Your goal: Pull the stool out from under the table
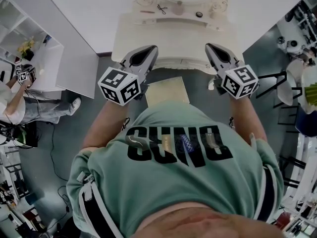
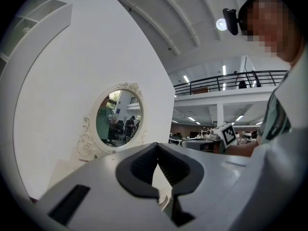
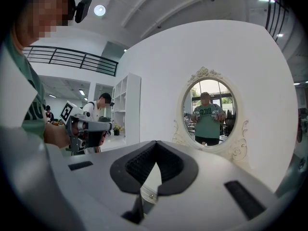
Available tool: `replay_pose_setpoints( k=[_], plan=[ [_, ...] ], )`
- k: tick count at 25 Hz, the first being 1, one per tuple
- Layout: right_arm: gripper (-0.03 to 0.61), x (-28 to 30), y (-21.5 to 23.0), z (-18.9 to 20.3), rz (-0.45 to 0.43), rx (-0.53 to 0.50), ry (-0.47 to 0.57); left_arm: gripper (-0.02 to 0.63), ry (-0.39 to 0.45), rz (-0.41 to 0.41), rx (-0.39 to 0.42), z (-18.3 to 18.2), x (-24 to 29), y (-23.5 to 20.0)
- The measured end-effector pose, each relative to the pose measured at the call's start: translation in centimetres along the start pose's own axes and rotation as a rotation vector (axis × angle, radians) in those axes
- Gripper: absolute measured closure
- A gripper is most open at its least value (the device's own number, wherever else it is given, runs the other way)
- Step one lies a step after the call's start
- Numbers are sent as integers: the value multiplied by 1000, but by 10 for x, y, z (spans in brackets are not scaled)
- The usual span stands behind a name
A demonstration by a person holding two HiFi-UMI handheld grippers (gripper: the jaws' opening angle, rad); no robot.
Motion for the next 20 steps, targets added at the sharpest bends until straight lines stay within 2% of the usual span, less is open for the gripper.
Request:
replay_pose_setpoints(
  k=[20],
  plan=[
    [591, -5, -3, 0, -8, -32, -1, 606, -22, 18, 15, -1, 3, 7]
  ],
)
Point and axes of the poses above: the fingertips, and each gripper's own axes: x forward along the fingers, y to its right, z out of its underside, the point moved 5 cm from there along -x, backward along the fingers, and after that the axes turned 11 degrees about z, right-handed, at the moved point
